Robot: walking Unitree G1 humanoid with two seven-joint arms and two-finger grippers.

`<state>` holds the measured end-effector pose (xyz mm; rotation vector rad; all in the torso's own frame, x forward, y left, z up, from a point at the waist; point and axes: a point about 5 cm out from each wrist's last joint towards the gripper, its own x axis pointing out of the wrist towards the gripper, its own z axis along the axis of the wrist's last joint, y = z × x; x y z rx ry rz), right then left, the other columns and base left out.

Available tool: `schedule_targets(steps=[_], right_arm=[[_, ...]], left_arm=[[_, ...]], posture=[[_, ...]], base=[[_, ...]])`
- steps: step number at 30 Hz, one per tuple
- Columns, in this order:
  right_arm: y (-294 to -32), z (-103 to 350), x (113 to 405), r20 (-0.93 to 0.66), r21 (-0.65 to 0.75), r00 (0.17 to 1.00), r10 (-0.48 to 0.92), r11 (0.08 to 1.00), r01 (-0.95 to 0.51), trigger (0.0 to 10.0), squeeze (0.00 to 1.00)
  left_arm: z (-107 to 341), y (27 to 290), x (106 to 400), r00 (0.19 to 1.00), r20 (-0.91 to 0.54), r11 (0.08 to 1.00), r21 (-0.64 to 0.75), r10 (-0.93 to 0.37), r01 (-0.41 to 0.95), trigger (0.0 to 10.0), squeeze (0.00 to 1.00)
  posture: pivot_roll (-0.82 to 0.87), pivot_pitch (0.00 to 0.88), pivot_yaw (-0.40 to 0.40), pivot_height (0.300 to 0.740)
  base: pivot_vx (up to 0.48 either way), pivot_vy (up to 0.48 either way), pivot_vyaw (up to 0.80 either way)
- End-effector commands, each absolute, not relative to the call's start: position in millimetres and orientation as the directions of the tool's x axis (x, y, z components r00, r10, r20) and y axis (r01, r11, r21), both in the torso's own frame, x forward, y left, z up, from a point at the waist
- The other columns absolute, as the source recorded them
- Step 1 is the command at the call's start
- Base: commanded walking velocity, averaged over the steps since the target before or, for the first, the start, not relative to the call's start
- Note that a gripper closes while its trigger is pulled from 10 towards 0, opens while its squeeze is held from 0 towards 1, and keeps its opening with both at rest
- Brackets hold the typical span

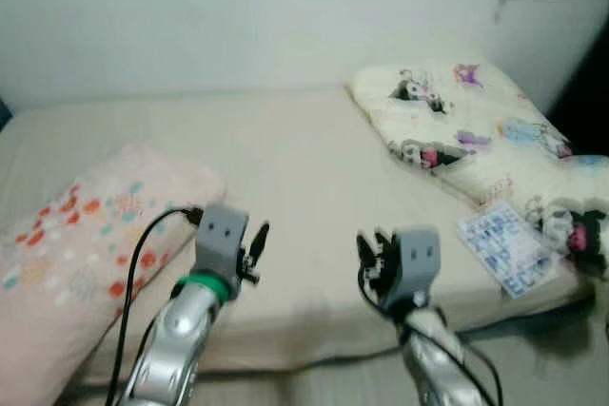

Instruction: Clean up the room

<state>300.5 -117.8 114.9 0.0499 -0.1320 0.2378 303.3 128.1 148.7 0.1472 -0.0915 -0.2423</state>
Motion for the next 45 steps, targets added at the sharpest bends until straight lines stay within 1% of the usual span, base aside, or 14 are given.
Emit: schedule_targets(steps=[1,5,11,17,22,26,27,28,35,45], right_arm=[[-110,111,297,0.126,0.052,0.956,0.265,0.961,-0.273,10.0,0.00],[-106,111,295,0.126,0.055,0.948,0.294,0.952,-0.302,10.0,0.00],[-104,110,294,0.125,0.055,0.944,0.306,0.948,-0.314,10.0,0.00],[-103,110,294,0.121,0.049,0.942,0.312,0.946,-0.319,10.0,0.00],[-105,109,296,0.115,0.033,0.950,0.289,0.955,-0.294,10.0,0.00],[-106,110,296,0.119,0.032,0.951,0.285,0.956,-0.290,10.0,0.00],[-106,110,296,0.119,0.033,0.952,0.283,0.957,-0.289,10.0,0.00],[-106,110,296,0.119,0.033,0.952,0.283,0.957,-0.289,10.0,0.00],[-105,109,295,0.115,0.040,0.951,0.288,0.955,-0.294,10.0,0.00],[-105,108,295,0.113,0.047,0.951,0.288,0.955,-0.294,10.0,0.00]], left_arm=[[138,136,301,0.976,0.027,0.965,0.160,-0.215,0.208,10.0,0.00],[135,140,303,0.985,0.011,0.969,0.178,-0.174,0.169,10.0,0.00],[135,142,305,0.989,0.016,0.974,0.175,-0.149,0.144,10.0,0.00],[135,143,305,0.989,0.016,0.975,0.170,-0.148,0.143,10.0,0.00],[134,142,305,0.988,0.013,0.974,0.171,-0.151,0.147,10.0,0.00],[133,142,304,0.988,0.009,0.974,0.172,-0.154,0.150,10.0,0.00],[131,143,304,0.988,0.005,0.973,0.173,-0.154,0.151,10.0,0.00],[131,143,304,0.988,0.005,0.973,0.173,-0.154,0.151,10.0,0.00],[125,146,302,0.990,-0.018,0.974,0.177,-0.141,0.142,10.0,0.00],[117,150,301,0.991,-0.056,0.977,0.172,-0.121,0.129,10.0,0.00]], posture=[[-0.07,0.086,0.051,0.740],[-0.07,0.085,0.052,0.740],[-0.07,0.083,0.052,0.740],[-0.08,0.077,0.054,0.740],[-0.08,0.076,0.055,0.740],[-0.07,0.077,0.056,0.725],[-0.07,0.078,0.056,0.715],[-0.07,0.078,0.056,0.715],[-0.07,0.084,0.055,0.675],[-0.07,0.089,0.057,0.640]], base=[[0.255,0.000,0.00],[0.000,0.000,0.00],[0.000,0.000,0.00],[0.000,0.000,0.00],[0.000,0.000,0.00],[0.000,0.000,0.00],[0.000,0.000,0.00],[0.000,0.000,0.00],[0.000,0.000,0.00],[0.000,0.000,0.00]])
